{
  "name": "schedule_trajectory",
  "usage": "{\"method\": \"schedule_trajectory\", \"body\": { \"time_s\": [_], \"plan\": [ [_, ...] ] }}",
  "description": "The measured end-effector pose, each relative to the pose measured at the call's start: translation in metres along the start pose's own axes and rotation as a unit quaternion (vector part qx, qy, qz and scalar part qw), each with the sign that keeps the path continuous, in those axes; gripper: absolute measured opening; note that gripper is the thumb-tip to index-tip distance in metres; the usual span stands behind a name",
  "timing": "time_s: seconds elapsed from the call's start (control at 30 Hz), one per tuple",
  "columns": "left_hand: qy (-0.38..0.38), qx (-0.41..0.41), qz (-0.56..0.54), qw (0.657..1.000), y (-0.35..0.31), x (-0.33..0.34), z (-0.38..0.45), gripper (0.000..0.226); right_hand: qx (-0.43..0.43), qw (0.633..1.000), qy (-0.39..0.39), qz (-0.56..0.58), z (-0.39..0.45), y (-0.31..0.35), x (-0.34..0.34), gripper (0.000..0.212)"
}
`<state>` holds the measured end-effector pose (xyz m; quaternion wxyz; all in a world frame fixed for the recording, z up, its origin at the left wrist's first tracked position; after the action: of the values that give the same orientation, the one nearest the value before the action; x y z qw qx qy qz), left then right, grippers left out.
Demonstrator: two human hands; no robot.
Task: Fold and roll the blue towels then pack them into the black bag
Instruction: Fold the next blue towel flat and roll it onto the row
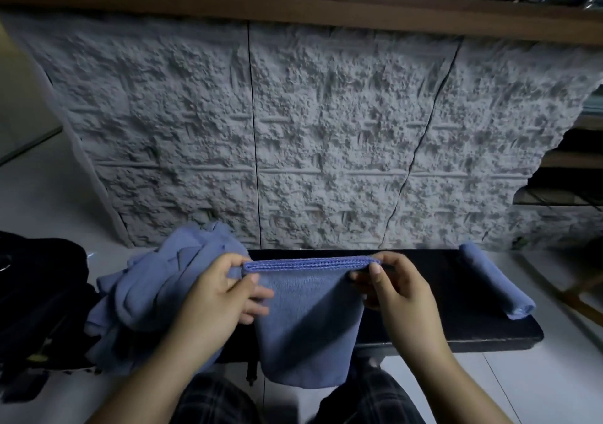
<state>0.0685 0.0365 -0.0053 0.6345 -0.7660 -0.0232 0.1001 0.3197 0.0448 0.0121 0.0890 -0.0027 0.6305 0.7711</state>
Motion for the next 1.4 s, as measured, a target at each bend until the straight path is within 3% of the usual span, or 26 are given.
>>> {"method": "schedule_trajectory", "body": {
  "time_s": [0.13,0.43,0.53,0.67,0.8,0.87,0.93,1.07,1.2,1.33,1.4],
  "plan": [
    [0.025,0.014,-0.019,0.999,0.018,0.015,0.047,0.019,-0.005,0.998,0.023,-0.058,0.029,-0.029,0.014,0.009],
    [0.015,0.097,-0.014,0.995,0.041,0.034,0.146,0.023,0.031,0.997,0.038,-0.055,0.111,-0.085,0.041,0.031],
    [0.024,0.077,-0.001,0.997,0.052,0.046,0.168,0.024,0.048,0.995,0.050,-0.075,0.130,-0.103,0.052,0.045],
    [0.095,0.010,0.076,0.993,0.093,0.075,0.172,0.069,0.096,0.978,0.124,-0.134,0.128,-0.142,0.070,0.074],
    [0.177,-0.006,0.259,0.950,0.154,0.097,0.150,0.073,0.082,0.937,0.227,-0.251,0.094,-0.190,0.087,0.065],
    [0.164,0.039,0.349,0.922,0.166,0.098,0.140,0.066,0.054,0.894,0.288,-0.340,0.071,-0.209,0.092,0.058],
    [0.148,0.087,0.368,0.914,0.167,0.098,0.131,0.056,0.000,0.876,0.309,-0.369,0.054,-0.215,0.096,0.051],
    [0.145,0.152,0.400,0.892,0.173,0.099,0.107,0.038,-0.073,0.897,0.249,-0.358,0.036,-0.215,0.090,0.037],
    [0.067,0.193,0.402,0.893,0.178,0.088,0.093,0.025,-0.107,0.899,0.207,-0.371,0.018,-0.212,0.086,0.033],
    [0.038,0.252,0.453,0.854,0.168,0.095,0.087,0.050,-0.127,0.884,0.213,-0.397,0.016,-0.206,0.087,0.045],
    [0.038,0.273,0.441,0.854,0.162,0.096,0.083,0.062,-0.121,0.887,0.210,-0.394,0.016,-0.205,0.088,0.045]
  ]
}}
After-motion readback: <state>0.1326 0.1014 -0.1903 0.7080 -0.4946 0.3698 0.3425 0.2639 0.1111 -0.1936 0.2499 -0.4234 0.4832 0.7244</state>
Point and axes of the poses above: each hand's wrist, its own z-axis towards the middle knuckle, its own x-axis out of the palm, y = z × x, the point moved 9 cm from there along z, towards the middle knuckle, and after that the axes turned 6 degrees about -x, right-handed, at the moved point
